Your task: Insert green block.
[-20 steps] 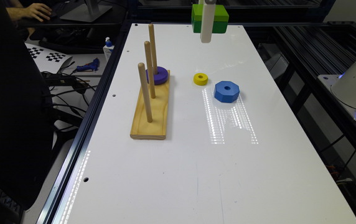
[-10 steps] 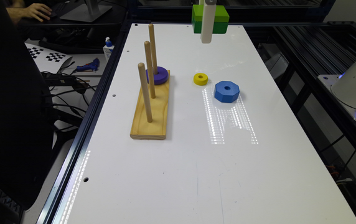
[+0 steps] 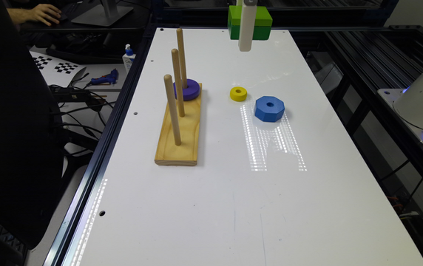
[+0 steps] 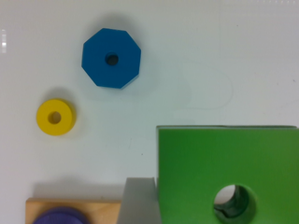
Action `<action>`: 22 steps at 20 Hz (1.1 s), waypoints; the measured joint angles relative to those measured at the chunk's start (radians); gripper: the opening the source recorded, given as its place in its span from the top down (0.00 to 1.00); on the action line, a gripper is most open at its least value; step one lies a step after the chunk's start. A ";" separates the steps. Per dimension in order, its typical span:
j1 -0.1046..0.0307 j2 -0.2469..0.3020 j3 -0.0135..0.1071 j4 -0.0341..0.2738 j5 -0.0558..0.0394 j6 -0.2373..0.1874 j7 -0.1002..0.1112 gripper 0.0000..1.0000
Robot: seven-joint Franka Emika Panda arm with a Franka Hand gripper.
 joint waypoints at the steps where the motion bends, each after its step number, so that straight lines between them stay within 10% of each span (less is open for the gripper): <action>1: 0.000 0.000 0.000 0.000 0.0000 0.000 0.000 1.00; 13: -0.003 0.023 0.000 0.025 -0.0012 0.024 0.000 1.00; 22: 0.002 0.203 0.003 0.222 -0.0043 0.027 0.000 1.00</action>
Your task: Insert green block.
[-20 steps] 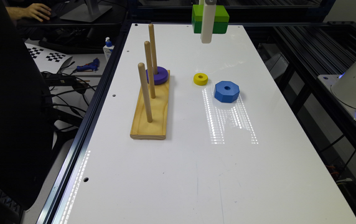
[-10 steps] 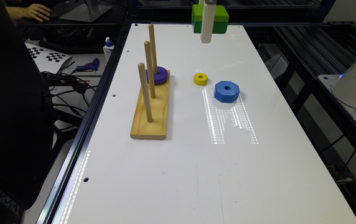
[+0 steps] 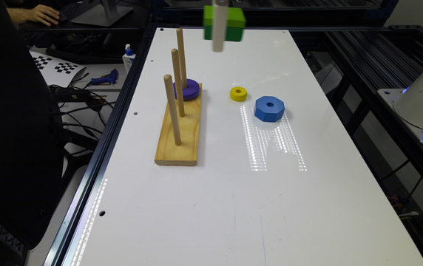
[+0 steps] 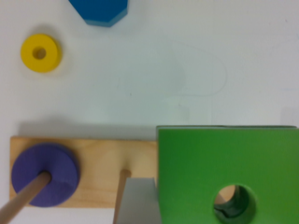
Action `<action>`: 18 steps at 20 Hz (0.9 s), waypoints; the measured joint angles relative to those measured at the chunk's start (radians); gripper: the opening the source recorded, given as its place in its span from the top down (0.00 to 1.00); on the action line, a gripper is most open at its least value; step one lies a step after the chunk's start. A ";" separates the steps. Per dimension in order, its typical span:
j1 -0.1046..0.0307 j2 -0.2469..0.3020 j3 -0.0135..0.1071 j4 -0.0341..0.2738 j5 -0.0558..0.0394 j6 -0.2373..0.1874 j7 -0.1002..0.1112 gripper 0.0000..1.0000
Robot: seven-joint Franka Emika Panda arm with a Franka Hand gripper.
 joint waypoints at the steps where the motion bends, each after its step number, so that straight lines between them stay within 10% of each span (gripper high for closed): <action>1: 0.001 0.014 0.000 0.015 0.0000 -0.002 0.000 1.00; 18: 0.018 0.102 0.031 0.129 -0.0063 -0.007 0.040 1.00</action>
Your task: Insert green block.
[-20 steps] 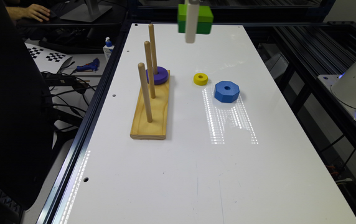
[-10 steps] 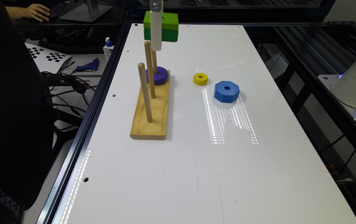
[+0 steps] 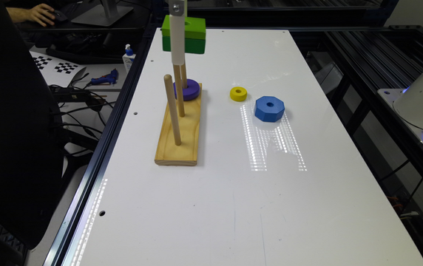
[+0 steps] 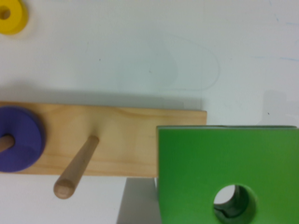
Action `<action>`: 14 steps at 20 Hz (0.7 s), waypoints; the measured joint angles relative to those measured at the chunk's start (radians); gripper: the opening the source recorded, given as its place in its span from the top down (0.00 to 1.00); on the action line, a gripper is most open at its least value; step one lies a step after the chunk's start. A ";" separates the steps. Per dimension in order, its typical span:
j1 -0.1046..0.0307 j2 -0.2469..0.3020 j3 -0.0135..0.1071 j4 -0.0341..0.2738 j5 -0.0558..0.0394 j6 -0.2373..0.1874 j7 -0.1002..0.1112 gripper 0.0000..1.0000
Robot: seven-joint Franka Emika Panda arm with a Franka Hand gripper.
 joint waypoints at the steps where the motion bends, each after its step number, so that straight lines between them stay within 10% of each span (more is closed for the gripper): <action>1: 0.000 0.006 0.000 0.006 -0.0001 0.000 0.000 1.00; 14: 0.004 0.028 0.001 0.022 -0.0015 0.000 0.003 1.00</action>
